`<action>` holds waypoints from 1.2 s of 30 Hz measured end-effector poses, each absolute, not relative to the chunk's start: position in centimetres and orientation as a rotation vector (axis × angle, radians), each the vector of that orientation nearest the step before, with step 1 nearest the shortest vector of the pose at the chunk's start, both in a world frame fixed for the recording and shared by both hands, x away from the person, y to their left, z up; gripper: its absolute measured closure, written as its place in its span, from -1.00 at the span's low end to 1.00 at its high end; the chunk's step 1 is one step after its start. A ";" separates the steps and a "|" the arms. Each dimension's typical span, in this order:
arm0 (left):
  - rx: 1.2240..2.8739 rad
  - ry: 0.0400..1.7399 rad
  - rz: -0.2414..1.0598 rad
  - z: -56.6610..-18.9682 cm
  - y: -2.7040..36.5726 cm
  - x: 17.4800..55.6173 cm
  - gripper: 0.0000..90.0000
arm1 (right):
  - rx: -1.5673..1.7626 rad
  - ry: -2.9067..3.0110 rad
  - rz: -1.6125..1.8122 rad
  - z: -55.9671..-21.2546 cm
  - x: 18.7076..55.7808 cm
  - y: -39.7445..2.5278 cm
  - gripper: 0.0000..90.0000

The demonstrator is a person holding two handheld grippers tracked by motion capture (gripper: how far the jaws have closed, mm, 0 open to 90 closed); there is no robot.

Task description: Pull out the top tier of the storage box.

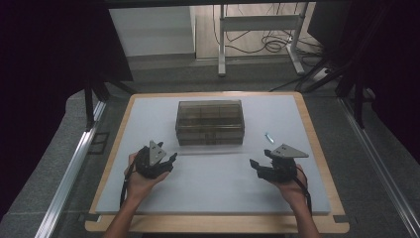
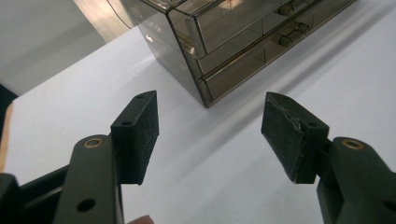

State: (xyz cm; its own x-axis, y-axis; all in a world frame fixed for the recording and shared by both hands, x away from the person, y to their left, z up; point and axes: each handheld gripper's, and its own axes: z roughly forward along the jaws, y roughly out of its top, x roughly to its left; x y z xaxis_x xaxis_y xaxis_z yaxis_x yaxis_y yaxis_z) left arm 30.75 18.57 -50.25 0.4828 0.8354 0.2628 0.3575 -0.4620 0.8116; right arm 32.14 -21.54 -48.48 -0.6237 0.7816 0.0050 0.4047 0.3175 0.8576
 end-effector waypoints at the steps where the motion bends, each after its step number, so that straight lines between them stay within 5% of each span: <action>1: 2.037 0.982 0.873 -50.2 18.5 30.9 -0.17 | 1.047 2.178 1.238 -48.3 32.3 -21.5 -0.31; 36: 1.996 0.959 0.797 -49.4 17.7 34.1 -0.10 | 1.002 2.234 1.270 -48.2 36.3 -19.8 -0.26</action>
